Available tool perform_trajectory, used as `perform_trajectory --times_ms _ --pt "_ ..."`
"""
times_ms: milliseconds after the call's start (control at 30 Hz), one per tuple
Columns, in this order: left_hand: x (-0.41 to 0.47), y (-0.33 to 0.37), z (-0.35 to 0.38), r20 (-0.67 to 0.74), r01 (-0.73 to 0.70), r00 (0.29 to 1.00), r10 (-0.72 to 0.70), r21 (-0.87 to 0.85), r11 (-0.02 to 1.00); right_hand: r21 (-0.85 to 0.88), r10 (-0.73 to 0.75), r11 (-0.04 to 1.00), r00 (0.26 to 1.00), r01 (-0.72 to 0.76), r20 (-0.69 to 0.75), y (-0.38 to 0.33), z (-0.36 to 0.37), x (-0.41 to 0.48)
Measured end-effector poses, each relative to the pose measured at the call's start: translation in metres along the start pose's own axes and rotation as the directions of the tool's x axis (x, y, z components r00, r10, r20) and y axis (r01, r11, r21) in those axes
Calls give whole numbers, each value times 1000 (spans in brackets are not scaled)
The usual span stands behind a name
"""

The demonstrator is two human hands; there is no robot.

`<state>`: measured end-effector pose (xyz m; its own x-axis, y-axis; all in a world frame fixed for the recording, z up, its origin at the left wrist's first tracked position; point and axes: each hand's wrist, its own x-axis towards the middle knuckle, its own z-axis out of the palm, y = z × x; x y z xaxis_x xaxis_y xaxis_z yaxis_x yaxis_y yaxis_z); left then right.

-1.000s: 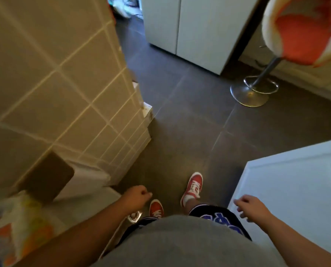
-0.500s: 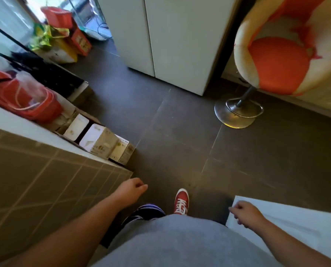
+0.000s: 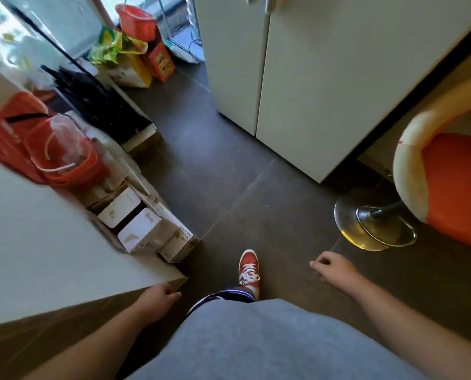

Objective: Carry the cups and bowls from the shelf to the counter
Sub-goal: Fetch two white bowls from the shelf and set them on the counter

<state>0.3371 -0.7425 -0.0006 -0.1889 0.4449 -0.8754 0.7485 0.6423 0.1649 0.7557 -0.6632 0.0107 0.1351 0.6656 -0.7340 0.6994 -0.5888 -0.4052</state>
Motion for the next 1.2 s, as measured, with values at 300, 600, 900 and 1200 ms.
perform_trajectory --times_ms 300,600,900,1200 --pt "61 144 -86 -42 -108 994 106 -65 992 -23 144 989 989 -145 -23 -19 -97 77" --pt "123 302 -162 -135 -210 973 186 -201 957 -162 205 967 978 -196 45 -57 -171 196" --pt "130 290 -218 -182 -8 980 -77 -424 906 -353 -36 930 979 107 203 -245 -212 327" --pt "133 200 -240 -55 193 948 -313 -682 706 -432 -289 798 896 419 336 -477 -142 406"
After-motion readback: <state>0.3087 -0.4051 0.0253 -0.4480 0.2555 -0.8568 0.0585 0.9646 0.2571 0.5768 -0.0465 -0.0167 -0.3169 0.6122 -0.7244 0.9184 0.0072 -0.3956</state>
